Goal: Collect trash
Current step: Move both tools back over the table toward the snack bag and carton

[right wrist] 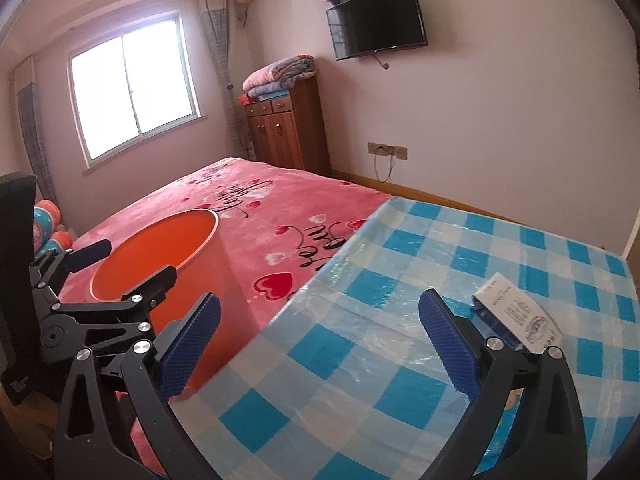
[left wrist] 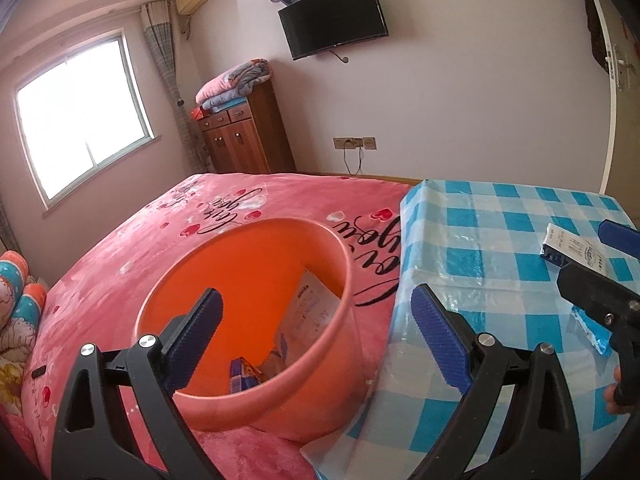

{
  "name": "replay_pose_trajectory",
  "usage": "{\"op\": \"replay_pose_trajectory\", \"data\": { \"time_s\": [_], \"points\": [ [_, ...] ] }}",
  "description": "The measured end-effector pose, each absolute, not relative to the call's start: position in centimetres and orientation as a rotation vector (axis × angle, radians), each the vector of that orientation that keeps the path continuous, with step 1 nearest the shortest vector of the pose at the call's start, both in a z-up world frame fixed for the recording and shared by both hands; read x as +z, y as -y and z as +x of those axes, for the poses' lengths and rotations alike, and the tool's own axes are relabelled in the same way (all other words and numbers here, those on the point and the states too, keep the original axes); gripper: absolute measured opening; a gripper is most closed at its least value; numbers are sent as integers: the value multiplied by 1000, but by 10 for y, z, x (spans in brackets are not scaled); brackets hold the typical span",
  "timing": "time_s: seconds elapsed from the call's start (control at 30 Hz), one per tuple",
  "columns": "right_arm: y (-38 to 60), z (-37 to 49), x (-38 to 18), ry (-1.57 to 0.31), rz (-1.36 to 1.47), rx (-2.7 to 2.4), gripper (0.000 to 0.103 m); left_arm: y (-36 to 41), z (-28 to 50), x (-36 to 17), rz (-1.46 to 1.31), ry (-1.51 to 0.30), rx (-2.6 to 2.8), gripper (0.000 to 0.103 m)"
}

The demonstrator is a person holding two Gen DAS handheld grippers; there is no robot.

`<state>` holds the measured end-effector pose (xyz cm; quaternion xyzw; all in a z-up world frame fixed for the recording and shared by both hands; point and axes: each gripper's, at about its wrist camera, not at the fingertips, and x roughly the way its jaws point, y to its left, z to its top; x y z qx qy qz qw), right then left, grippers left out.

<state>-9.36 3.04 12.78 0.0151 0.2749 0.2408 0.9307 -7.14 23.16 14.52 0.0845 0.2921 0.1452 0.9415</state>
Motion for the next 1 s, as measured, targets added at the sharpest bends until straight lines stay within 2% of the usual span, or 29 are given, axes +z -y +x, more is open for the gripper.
{"op": "replay_pose_trajectory", "data": {
  "time_s": [1.0],
  "points": [
    [69,-120,73,-620,43,293,98,-148,-82,116,216,-658,146,95]
  ]
}}
